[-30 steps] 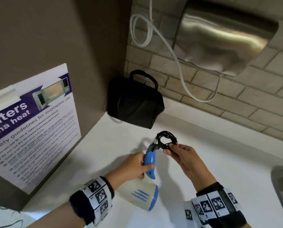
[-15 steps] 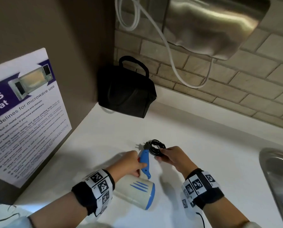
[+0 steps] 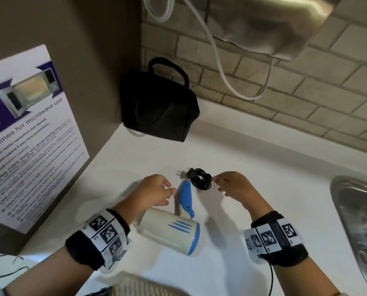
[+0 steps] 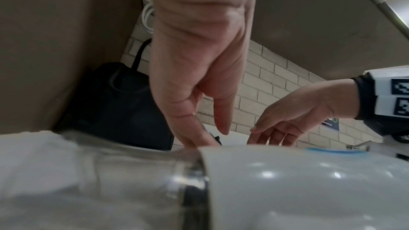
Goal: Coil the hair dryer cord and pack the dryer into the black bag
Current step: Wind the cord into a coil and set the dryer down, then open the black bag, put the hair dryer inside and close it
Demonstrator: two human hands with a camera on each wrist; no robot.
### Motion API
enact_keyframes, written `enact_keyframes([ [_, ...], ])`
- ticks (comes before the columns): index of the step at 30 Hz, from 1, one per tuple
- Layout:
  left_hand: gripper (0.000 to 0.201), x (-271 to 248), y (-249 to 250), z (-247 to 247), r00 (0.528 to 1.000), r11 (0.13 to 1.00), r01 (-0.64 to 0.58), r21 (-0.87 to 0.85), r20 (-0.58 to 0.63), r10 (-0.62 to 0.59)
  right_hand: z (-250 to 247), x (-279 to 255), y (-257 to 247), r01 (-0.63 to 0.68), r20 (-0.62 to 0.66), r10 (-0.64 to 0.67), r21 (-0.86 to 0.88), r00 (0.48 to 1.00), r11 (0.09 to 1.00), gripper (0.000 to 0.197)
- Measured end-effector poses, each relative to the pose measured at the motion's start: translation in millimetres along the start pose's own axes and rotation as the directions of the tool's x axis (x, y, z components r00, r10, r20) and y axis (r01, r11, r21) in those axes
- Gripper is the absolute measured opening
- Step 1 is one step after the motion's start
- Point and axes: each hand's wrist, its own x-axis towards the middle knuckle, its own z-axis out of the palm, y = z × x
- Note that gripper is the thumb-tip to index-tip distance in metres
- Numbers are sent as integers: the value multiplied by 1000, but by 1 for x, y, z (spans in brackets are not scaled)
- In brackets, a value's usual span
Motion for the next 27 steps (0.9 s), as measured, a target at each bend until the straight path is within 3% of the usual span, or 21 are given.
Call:
enact_keyframes([
  [5,24,-8,-7,-24,997,998,-58,-26,-47,57,14,-27,-23,252,-66,-259,-101,964,962,24],
  [10,11,-17,-13,-43,978,985,-165,57,-117,171,53,-44,-69,562,140,-548,-96,825,822,26],
  [13,8,-23,-15,-54,959,968,-225,113,-152,241,61,-28,-101,653,98,-646,-158,757,741,43],
  [16,9,-28,-20,-64,933,946,-269,180,-194,302,51,10,-136,646,-102,-687,-266,720,716,56],
  [19,9,-33,-22,-70,912,934,-287,214,-237,335,35,50,-161,556,-238,-630,-314,739,770,64],
  [24,10,-38,-24,-76,886,927,-299,226,-296,358,23,83,-174,382,-344,-518,-392,783,837,82],
  [27,9,-39,-22,-79,879,929,-307,205,-313,360,20,92,-181,332,-304,-463,-395,833,857,80],
])
